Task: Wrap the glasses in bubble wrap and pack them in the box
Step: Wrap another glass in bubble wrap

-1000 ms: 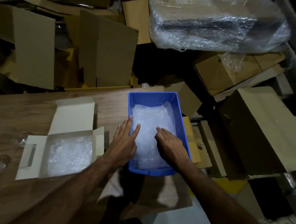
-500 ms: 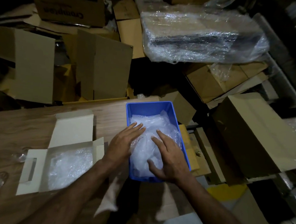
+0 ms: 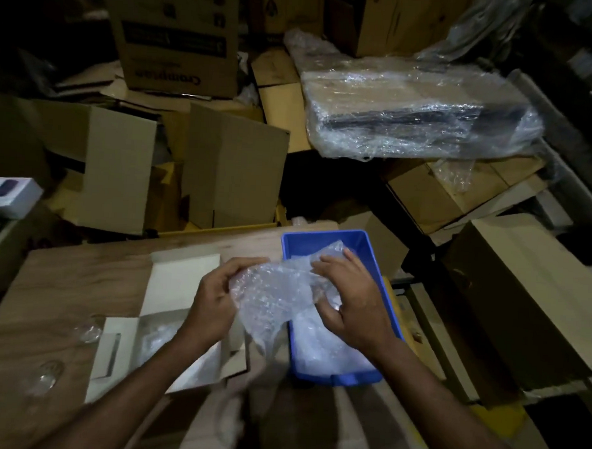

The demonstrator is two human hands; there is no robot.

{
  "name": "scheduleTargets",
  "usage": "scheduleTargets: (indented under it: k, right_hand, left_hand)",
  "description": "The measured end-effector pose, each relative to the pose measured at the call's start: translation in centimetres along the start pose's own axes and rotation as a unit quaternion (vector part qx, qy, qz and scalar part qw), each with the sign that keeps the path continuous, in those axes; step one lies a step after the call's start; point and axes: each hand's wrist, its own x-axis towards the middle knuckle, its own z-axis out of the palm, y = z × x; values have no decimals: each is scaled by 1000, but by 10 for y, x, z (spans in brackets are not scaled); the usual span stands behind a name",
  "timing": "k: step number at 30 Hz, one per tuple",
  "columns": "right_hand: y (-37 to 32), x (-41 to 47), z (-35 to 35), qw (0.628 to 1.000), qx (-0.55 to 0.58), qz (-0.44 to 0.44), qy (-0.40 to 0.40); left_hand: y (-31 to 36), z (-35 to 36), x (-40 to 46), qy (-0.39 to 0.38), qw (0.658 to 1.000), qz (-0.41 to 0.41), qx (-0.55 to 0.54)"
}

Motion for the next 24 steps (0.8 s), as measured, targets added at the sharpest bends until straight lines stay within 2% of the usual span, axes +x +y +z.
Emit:
scheduleTargets:
  k: [2, 4, 6, 8, 10, 11, 12, 13, 14, 17, 19, 21, 24]
  right_hand:
    - [-19, 19, -7, 998, 64, 20, 5]
    - [-36, 40, -9, 988, 132, 76, 16]
    - [-52, 63, -2, 953, 242, 165, 76]
    - [-69, 83, 7, 864, 407, 280, 99]
    - [-78, 86, 22, 739, 552, 387, -9]
    - [-82, 79, 31, 694, 580, 420, -81]
    - [-83, 68, 43, 677, 574, 440, -136]
    - [-86, 56, 55, 679, 551, 457, -164]
    - [-87, 46, 69, 693, 518, 476, -160]
    - [-100, 33, 93, 739, 449, 495, -88]
    - [-106, 34, 102, 780, 438, 441, -72]
    - [-106, 31, 109, 821, 429, 368, -83]
    - [-105, 32, 108, 868, 365, 295, -162]
  left_hand:
    - [12, -10, 0, 91, 990, -81, -74]
    - [21, -24, 2, 146, 979, -116, -83]
    - [30, -37, 4, 173, 972, -128, -95]
    - [31, -51, 6, 191, 967, -138, -100]
    - [25, -64, 7, 201, 963, -163, -81]
    - [20, -71, 6, 209, 958, -184, -69]
    - [14, -78, 4, 221, 951, -209, -58]
    - [8, -85, 1, 235, 942, -235, -48]
    - [3, -92, -3, 247, 934, -255, -34]
    - [-5, -111, -19, 224, 925, -306, -18]
    - [-9, -129, -34, 170, 925, -331, -70]
    - [-16, -150, -51, 102, 938, -310, -118]
    - [-23, -175, -67, -12, 959, -268, -88]
